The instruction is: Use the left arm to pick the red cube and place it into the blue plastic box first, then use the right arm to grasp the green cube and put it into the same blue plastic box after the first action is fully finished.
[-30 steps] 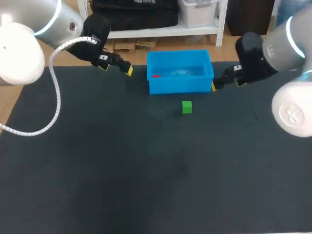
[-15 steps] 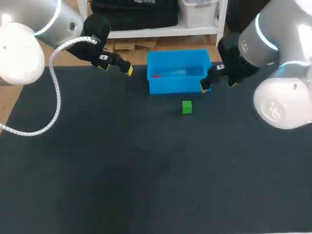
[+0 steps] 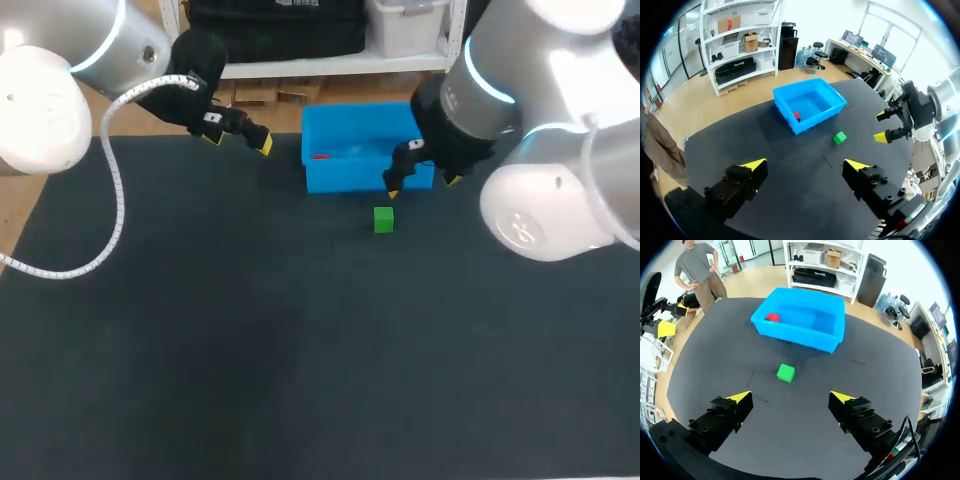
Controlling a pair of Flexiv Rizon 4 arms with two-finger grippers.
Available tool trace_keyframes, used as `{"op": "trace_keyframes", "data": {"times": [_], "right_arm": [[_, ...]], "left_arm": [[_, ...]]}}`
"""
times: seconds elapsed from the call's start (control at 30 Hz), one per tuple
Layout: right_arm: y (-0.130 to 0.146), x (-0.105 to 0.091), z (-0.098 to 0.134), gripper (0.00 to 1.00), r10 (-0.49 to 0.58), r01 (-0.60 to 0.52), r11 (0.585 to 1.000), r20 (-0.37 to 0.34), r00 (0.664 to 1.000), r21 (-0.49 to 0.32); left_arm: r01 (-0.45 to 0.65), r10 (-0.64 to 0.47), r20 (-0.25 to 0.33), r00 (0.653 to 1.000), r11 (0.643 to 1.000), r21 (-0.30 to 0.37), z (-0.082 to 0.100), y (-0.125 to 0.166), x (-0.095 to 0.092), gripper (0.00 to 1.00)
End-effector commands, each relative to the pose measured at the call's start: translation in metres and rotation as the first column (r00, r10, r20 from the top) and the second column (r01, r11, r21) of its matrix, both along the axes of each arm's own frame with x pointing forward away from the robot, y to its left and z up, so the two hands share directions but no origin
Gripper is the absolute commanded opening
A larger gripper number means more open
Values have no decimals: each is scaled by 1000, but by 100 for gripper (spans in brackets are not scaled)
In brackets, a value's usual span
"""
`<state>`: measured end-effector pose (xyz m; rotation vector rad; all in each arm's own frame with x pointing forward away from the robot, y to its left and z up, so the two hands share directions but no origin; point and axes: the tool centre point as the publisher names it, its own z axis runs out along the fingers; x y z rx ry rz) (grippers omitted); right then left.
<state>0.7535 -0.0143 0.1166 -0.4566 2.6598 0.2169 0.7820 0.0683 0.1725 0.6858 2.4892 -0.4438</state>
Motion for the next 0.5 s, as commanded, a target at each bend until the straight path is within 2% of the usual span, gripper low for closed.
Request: {"op": "trace_keyframes", "data": {"times": [0.03,0.5], "right_arm": [[10,7,-6,100,-13,12,1000,-10,1000,-19],[32,11,-28,100,-35,34,999,-55,998,-19]], "left_arm": [[4,-4,2,1000,1000,-5,-1,1,0,100],[4,-4,2,1000,1000,-5,-1,1,0,100]]}}
